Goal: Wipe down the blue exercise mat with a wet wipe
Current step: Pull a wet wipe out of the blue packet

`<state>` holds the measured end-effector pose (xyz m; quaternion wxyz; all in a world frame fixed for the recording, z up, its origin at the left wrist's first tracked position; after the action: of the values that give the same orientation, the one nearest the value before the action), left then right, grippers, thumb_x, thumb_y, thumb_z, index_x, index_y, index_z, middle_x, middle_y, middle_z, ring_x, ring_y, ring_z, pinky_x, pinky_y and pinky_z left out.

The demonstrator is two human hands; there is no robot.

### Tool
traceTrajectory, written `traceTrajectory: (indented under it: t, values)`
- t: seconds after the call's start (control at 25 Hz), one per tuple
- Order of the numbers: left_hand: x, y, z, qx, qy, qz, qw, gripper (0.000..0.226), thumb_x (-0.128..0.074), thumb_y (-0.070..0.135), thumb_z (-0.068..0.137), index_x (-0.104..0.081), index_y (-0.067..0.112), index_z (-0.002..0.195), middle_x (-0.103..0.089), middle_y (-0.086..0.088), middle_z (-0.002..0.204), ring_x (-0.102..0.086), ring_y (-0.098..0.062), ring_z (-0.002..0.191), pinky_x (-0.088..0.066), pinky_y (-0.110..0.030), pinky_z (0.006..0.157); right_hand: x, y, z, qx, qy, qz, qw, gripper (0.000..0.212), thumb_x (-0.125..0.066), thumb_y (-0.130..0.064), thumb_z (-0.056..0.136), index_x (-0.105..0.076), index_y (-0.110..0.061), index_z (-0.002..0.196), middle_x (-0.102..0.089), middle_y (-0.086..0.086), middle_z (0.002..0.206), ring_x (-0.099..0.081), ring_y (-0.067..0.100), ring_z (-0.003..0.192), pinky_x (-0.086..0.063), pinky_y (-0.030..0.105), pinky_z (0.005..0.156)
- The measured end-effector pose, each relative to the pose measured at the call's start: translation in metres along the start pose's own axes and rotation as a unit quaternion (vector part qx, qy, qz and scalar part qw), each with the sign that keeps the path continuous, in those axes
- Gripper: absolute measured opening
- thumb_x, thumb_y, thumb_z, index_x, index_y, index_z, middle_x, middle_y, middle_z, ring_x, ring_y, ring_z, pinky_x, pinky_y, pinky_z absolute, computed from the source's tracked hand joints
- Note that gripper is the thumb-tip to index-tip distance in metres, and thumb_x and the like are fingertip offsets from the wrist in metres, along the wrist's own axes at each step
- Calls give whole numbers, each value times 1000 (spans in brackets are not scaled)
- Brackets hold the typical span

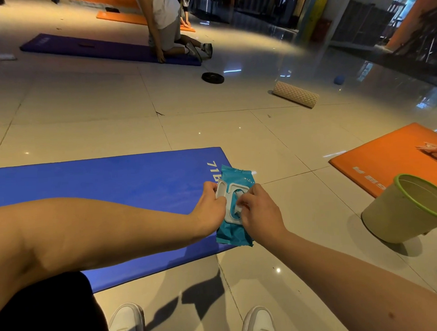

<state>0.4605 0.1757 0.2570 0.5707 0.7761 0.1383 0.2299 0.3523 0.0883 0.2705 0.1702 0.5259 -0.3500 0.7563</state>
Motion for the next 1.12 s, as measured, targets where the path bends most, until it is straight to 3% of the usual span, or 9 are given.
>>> traceTrajectory:
  t: [0.16, 0.44, 0.56, 0.72, 1.0, 1.12]
  values:
    - [-2, 1, -3, -5, -6, 3, 1000, 15, -33, 9, 106, -33, 13, 121, -55, -4, 99, -60, -14, 77, -47, -16, 47, -5, 6, 2, -83, -40, -43, 995, 23, -56, -36, 96, -73, -20, 98, -56, 0, 103, -60, 18, 88, -55, 36, 74]
    - [-6, 2, -2, -25, -21, 37, 999, 16, -36, 15, 107, -33, 18, 122, -55, -7, 109, -61, -14, 86, -48, -17, 52, -6, -1, 6, -110, -49, -83, 989, 11, -55, -25, 93, -63, -18, 89, -58, -2, 88, -55, 22, 74, -41, 29, 63]
    - [-6, 2, -2, -28, -25, 37, 999, 16, -37, 13, 107, -34, 17, 122, -55, -7, 109, -62, -16, 88, -50, -20, 55, -9, 1, 7, -133, -61, -80, 986, 12, -56, -27, 91, -63, -19, 87, -62, 0, 86, -56, 23, 72, -42, 28, 63]
    - [-3, 1, 0, -27, -14, 39, 999, 14, -35, 11, 106, -35, 15, 119, -55, -7, 102, -59, -15, 80, -47, -18, 51, -10, 9, 7, -166, -58, 6, 984, 4, -59, -25, 82, -60, -21, 80, -62, -1, 79, -59, 22, 71, -48, 30, 61]
    - [1, -1, 2, -6, 2, 13, 1000, 13, -34, 11, 105, -35, 12, 118, -55, -6, 101, -60, -14, 81, -50, -22, 55, -8, 18, 4, -174, -56, 106, 977, 14, -64, -23, 79, -56, -18, 69, -62, -2, 70, -63, 21, 70, -55, 33, 64]
    - [4, 0, 2, -1, 17, 9, 1000, 14, -34, 12, 106, -35, 12, 120, -55, -4, 100, -59, -12, 80, -48, -18, 51, -10, 22, 3, -198, -33, 177, 964, 11, -61, -24, 72, -58, -14, 68, -67, 4, 65, -69, 24, 60, -60, 43, 63]
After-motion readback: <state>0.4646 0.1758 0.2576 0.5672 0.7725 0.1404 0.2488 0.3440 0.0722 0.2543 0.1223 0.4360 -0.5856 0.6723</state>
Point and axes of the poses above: each hand's wrist, its own z-axis towards the middle knuckle, its own x-axis out of the back of the hand, y = z × x, the point moved 7 cm from there along z, towards the middle knuckle
